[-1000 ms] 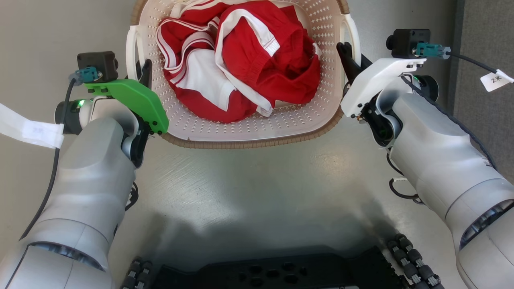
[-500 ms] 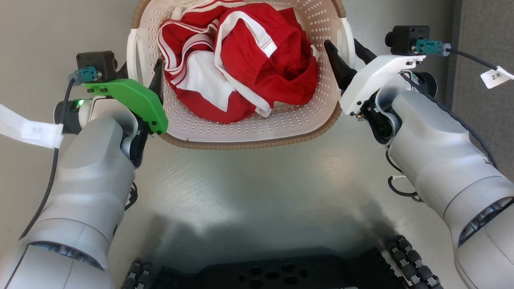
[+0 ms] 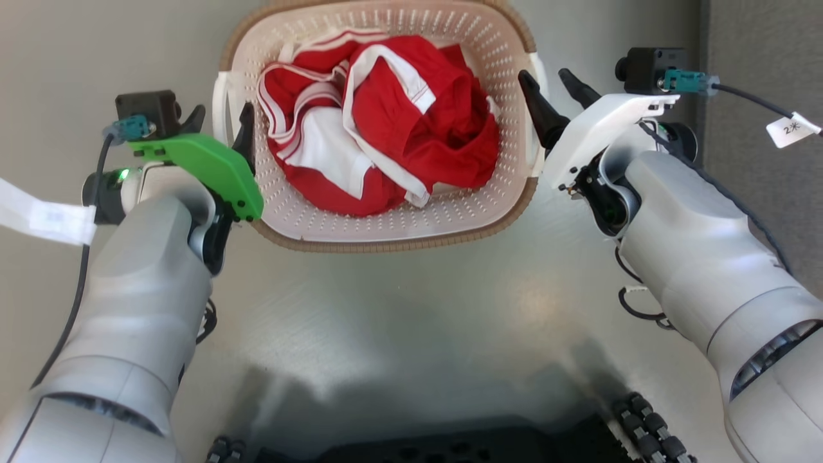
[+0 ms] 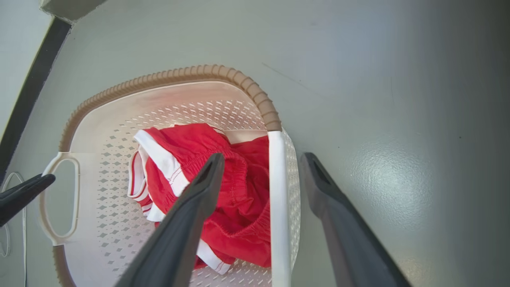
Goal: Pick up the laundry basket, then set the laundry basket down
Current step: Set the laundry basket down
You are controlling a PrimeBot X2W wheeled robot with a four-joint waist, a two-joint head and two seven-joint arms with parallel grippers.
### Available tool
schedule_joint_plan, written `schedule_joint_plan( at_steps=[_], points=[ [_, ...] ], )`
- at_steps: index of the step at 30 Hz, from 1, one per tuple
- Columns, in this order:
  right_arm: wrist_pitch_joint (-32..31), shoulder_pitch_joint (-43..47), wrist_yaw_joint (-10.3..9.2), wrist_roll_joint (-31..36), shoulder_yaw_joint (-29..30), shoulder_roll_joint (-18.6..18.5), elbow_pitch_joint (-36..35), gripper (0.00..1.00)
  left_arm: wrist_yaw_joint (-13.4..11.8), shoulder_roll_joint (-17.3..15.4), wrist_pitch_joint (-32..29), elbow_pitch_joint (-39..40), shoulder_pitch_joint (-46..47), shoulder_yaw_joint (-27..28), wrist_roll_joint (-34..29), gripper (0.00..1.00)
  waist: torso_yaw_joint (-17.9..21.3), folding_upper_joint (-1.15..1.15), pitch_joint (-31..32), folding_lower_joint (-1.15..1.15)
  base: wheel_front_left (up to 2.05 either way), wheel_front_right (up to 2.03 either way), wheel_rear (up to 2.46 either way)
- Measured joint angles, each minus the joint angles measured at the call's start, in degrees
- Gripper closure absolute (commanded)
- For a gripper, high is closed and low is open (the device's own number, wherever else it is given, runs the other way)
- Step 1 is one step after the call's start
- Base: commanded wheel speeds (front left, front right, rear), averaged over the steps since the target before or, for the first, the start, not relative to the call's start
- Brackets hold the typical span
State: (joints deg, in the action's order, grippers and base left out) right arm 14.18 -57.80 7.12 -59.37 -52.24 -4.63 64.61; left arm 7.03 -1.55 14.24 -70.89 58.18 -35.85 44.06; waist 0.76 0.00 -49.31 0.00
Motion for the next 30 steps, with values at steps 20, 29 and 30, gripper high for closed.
schedule_joint_plan(
  at_steps=[20, 29, 30],
  points=[
    [0.0, 6.5, 0.0, 1.9, 3.2, -0.1, -4.8, 0.0, 0.0, -1.5, 0.0, 7.2, -9.2, 3.5, -1.5, 0.0, 1.0, 0.0, 14.9, -0.01, 0.0, 0.0, 0.0],
    [0.0, 10.2, 0.0, 4.2, 7.1, -2.4, -8.0, 0.0, 0.0, -2.8, 0.0, 13.0, -14.0, 7.4, -2.5, 0.0, 1.2, 0.0, 22.3, -0.01, 0.0, 0.0, 0.0],
    [0.0, 10.7, 0.0, 4.3, 7.8, -2.7, -8.4, 0.0, 0.0, -2.9, 0.0, 13.8, -14.6, 8.0, -2.7, 0.0, 1.1, 0.0, 23.1, -0.01, 0.0, 0.0, 0.0]
  ],
)
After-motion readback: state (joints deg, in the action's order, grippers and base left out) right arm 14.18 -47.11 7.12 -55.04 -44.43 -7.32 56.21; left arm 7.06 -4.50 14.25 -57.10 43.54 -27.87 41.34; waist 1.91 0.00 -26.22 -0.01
